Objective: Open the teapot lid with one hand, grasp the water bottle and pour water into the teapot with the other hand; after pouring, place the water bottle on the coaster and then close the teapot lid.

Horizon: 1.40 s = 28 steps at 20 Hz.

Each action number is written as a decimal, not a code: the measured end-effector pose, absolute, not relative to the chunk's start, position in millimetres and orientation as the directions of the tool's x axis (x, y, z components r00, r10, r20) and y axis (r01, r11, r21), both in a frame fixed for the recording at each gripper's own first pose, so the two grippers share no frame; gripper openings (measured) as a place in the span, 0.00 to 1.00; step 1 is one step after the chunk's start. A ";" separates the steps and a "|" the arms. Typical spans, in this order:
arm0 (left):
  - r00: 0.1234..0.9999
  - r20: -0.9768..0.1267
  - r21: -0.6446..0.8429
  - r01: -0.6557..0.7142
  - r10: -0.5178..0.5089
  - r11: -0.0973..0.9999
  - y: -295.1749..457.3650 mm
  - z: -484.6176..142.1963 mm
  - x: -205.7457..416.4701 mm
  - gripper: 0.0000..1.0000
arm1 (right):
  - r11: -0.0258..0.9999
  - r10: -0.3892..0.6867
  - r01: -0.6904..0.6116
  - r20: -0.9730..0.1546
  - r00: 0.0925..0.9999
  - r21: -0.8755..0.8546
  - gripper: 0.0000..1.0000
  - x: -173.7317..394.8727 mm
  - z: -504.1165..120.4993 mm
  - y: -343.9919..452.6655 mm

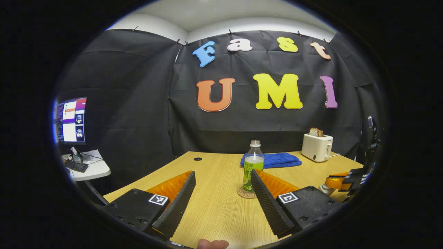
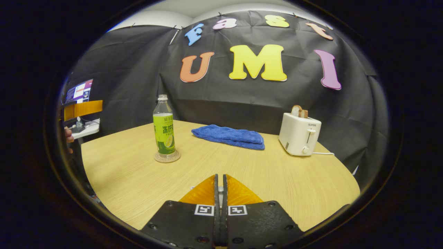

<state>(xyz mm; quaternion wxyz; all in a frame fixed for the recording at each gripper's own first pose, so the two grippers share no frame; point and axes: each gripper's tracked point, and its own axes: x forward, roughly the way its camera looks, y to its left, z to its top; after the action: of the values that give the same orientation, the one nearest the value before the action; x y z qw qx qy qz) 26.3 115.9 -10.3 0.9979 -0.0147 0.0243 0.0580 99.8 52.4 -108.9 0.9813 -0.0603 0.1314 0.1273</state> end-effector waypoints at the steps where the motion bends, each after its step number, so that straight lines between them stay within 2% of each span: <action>1: 0.992 -0.049 -0.028 -0.115 0.114 0.993 115.8 -10.0 26.4 0.99 | 0.961 0.233 -0.264 -0.271 0.934 -0.084 0.00 99.3 -108.4 52.0; 4: 0.992 -0.046 -0.029 -0.116 0.114 0.993 114.3 -8.0 25.2 0.99 | 0.963 0.219 -0.252 -0.267 0.938 -0.096 0.00 97.9 -111.5 51.3; 7: 0.992 -0.048 -0.031 -0.114 0.113 0.993 114.3 -9.1 25.0 0.99 | 0.963 0.221 -0.252 -0.260 0.940 -0.095 0.06 96.6 -110.1 53.5; 8: 0.993 -0.049 -0.035 -0.113 0.111 0.993 113.4 -8.6 24.7 0.99 | 0.961 0.232 -0.262 -0.255 0.939 -0.088 0.12 95.6 -108.5 54.7; 9: 0.993 -0.047 -0.037 -0.111 0.109 0.993 113.2 -8.3 24.2 0.99 | 0.961 0.239 -0.266 -0.247 0.939 -0.082 0.20 94.3 -105.0 56.8; 11: 0.994 -0.040 -0.035 -0.106 0.105 0.994 111.4 -5.2 24.4 0.99 | 0.965 0.232 -0.254 -0.223 0.947 -0.072 0.58 92.6 -96.1 53.9; 12: 0.994 -0.037 -0.034 -0.104 0.103 0.994 110.4 -4.5 24.1 0.99 | 0.968 0.222 -0.241 -0.210 0.952 -0.068 0.69 92.4 -91.8 51.9; 13: 0.995 -0.033 -0.032 -0.099 0.098 0.995 108.5 -2.8 24.1 0.99 | 0.973 0.207 -0.223 -0.197 0.958 -0.063 0.75 92.3 -85.2 48.8; 14: 0.996 -0.029 -0.031 -0.090 0.089 0.995 104.6 -0.9 23.9 0.99 | 0.977 0.192 -0.205 -0.182 0.964 -0.057 0.86 91.4 -79.0 45.5; 16: 0.997 -0.019 -0.029 -0.069 0.069 0.997 92.0 3.4 24.9 0.99 | 0.986 0.153 -0.161 -0.154 0.976 -0.042 0.97 87.9 -64.9 37.1; 23: 1.000 0.026 -0.011 -0.014 0.014 1.000 49.9 19.3 5.7 0.99 | 0.997 0.054 -0.056 -0.046 0.997 -0.044 0.97 39.9 -16.6 16.4; 28: 0.998 0.053 0.006 0.020 -0.020 1.000 18.6 19.7 -21.5 0.99 | 0.999 0.016 -0.016 0.001 1.000 -0.048 0.97 -4.7 -8.8 8.9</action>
<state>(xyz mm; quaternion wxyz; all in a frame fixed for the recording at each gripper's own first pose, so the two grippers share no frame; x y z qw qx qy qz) -21.5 18.6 19.7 0.9996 0.0025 -0.0267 -0.0098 -4.7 8.9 -8.8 0.9997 -0.0240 -0.0008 0.0079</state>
